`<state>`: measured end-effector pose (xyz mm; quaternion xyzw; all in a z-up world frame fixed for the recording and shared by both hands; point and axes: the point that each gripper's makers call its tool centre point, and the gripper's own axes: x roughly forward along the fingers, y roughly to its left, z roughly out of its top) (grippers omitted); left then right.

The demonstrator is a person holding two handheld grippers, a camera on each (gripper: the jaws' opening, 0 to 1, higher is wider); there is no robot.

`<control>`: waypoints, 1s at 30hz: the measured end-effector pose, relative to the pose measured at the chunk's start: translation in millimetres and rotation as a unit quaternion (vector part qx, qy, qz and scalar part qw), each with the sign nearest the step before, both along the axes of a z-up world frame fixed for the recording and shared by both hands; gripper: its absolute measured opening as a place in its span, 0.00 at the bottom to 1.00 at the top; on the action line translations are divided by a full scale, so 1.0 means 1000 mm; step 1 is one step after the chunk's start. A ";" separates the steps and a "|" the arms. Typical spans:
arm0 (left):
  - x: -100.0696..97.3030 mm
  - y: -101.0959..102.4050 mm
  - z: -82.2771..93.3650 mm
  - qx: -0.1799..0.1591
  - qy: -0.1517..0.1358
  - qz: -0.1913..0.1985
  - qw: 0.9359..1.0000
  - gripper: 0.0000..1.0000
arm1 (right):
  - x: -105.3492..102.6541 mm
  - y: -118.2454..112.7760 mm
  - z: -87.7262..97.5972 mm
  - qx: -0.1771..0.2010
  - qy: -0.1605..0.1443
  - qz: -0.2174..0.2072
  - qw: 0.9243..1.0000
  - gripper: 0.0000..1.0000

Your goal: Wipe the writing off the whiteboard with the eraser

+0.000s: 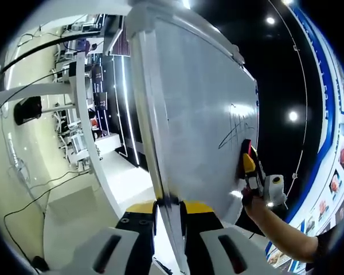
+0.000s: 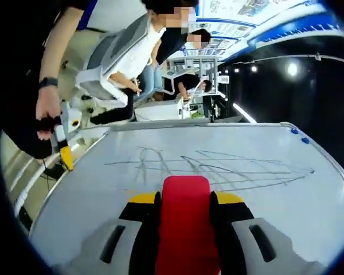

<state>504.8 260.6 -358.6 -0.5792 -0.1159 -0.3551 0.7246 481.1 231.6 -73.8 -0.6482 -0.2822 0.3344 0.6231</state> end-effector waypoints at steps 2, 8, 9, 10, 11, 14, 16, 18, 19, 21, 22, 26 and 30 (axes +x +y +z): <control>0.000 0.000 0.000 0.000 0.001 0.000 1.000 0.19 | 0.001 0.001 0.020 0.040 0.029 0.010 0.999 0.37; -0.001 0.000 0.000 -0.001 0.001 0.000 1.000 0.19 | 0.006 0.000 0.047 -0.003 0.003 -0.005 1.000 0.37; -0.001 0.000 0.000 0.000 0.002 0.000 1.000 0.19 | 0.007 -0.001 0.049 -0.031 -0.021 -0.011 0.999 0.37; -0.001 0.000 0.000 0.000 0.001 -0.002 1.000 0.19 | 0.006 -0.001 0.056 -0.001 0.005 -0.005 1.000 0.37; -0.002 0.000 0.000 0.000 0.001 -0.001 1.000 0.19 | 0.007 -0.001 0.060 -0.005 0.004 -0.006 1.000 0.37; -0.002 0.000 0.000 -0.001 0.002 0.000 1.000 0.19 | 0.007 -0.002 0.073 -0.016 0.002 -0.011 1.000 0.37; -0.002 -0.001 0.001 -0.002 0.002 0.000 1.000 0.19 | 0.008 -0.002 0.078 -0.023 -0.015 -0.016 0.999 0.37; -0.003 -0.001 0.001 -0.001 0.002 0.000 1.000 0.19 | 0.009 -0.001 0.089 -0.013 -0.003 -0.014 1.000 0.37; -0.003 -0.001 0.001 -0.001 0.002 -0.001 1.000 0.19 | 0.009 -0.002 0.097 -0.006 -0.004 -0.015 1.000 0.37; -0.003 -0.002 0.001 0.000 0.002 -0.001 1.000 0.19 | 0.008 -0.001 0.108 0.019 0.003 -0.011 1.000 0.37; -0.003 -0.001 0.001 0.000 0.001 0.000 1.000 0.19 | 0.007 0.000 0.117 0.041 0.018 -0.007 0.999 0.37; -0.002 -0.001 0.001 0.001 0.000 -0.001 1.000 0.19 | 0.009 0.002 0.139 0.043 0.013 -0.015 0.999 0.37; -0.002 -0.001 0.000 0.003 0.000 -0.001 1.000 0.19 | 0.009 0.002 0.147 0.018 -0.003 -0.022 1.000 0.37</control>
